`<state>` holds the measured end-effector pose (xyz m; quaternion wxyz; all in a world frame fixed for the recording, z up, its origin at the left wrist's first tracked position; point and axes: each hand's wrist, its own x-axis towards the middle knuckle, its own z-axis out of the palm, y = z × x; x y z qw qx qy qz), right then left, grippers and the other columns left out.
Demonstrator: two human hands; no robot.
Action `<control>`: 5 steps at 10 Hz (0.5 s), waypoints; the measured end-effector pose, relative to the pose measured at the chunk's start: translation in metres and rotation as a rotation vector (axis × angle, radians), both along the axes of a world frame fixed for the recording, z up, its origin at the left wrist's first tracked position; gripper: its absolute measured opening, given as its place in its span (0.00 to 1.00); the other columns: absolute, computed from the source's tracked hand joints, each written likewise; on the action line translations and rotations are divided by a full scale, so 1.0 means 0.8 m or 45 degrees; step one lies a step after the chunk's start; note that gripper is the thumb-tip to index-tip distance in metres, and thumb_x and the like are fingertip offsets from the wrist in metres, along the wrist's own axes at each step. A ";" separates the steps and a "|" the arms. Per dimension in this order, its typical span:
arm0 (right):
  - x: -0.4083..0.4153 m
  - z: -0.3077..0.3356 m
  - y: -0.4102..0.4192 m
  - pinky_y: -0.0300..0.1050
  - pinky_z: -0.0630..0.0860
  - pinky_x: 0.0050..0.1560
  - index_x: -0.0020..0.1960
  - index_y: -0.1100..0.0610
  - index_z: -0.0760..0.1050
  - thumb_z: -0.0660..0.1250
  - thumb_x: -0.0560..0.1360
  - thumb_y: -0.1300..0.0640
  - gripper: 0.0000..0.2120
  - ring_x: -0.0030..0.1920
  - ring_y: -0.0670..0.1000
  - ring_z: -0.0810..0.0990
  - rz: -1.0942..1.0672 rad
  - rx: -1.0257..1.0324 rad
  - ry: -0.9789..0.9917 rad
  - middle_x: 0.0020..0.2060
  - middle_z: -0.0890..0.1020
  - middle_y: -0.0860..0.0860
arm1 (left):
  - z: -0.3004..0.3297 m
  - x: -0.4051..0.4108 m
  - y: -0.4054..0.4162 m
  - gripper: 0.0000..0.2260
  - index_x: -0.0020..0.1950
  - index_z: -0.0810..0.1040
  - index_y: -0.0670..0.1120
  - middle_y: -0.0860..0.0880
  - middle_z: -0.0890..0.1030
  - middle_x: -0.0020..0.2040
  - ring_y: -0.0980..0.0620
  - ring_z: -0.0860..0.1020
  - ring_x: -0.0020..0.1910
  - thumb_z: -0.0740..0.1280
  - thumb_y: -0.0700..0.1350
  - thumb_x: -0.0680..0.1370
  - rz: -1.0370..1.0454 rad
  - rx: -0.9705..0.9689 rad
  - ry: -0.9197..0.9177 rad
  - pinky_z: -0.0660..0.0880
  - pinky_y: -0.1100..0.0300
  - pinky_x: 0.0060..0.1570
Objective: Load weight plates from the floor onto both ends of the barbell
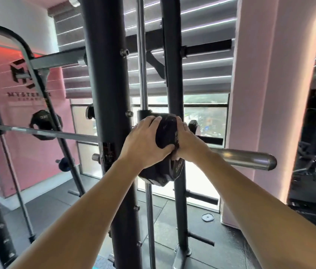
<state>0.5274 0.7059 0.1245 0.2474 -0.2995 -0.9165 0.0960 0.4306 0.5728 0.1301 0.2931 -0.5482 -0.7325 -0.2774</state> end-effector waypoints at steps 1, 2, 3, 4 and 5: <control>0.012 0.001 -0.041 0.56 0.80 0.54 0.82 0.47 0.39 0.67 0.73 0.64 0.49 0.65 0.62 0.77 -0.090 0.167 -0.005 0.81 0.53 0.57 | -0.002 -0.007 -0.038 0.34 0.76 0.68 0.48 0.52 0.72 0.73 0.50 0.70 0.71 0.66 0.64 0.75 -0.062 0.055 0.083 0.65 0.52 0.72; 0.026 0.003 -0.070 0.56 0.77 0.57 0.82 0.50 0.44 0.62 0.77 0.64 0.41 0.69 0.60 0.74 -0.133 0.235 0.004 0.80 0.59 0.55 | -0.001 -0.015 -0.063 0.30 0.75 0.71 0.47 0.50 0.74 0.72 0.49 0.71 0.71 0.64 0.62 0.77 -0.066 0.083 0.140 0.64 0.50 0.74; 0.053 0.005 -0.112 0.57 0.74 0.63 0.80 0.53 0.57 0.59 0.83 0.54 0.27 0.69 0.59 0.74 -0.124 0.363 0.160 0.76 0.68 0.52 | 0.000 -0.015 -0.095 0.30 0.75 0.70 0.46 0.48 0.72 0.74 0.50 0.68 0.75 0.60 0.63 0.80 -0.066 0.083 0.169 0.59 0.48 0.77; 0.075 0.007 -0.141 0.61 0.69 0.69 0.78 0.55 0.63 0.57 0.84 0.46 0.26 0.73 0.57 0.70 -0.099 0.393 0.259 0.75 0.69 0.52 | -0.003 -0.008 -0.122 0.35 0.77 0.67 0.45 0.47 0.69 0.76 0.49 0.63 0.78 0.54 0.67 0.79 -0.039 0.077 0.216 0.56 0.47 0.78; 0.109 0.012 -0.176 0.59 0.56 0.78 0.79 0.56 0.60 0.54 0.81 0.35 0.34 0.80 0.53 0.54 -0.063 0.439 0.271 0.80 0.60 0.52 | -0.001 0.012 -0.159 0.41 0.81 0.59 0.44 0.47 0.61 0.81 0.48 0.55 0.81 0.47 0.71 0.77 0.033 0.008 0.275 0.51 0.46 0.79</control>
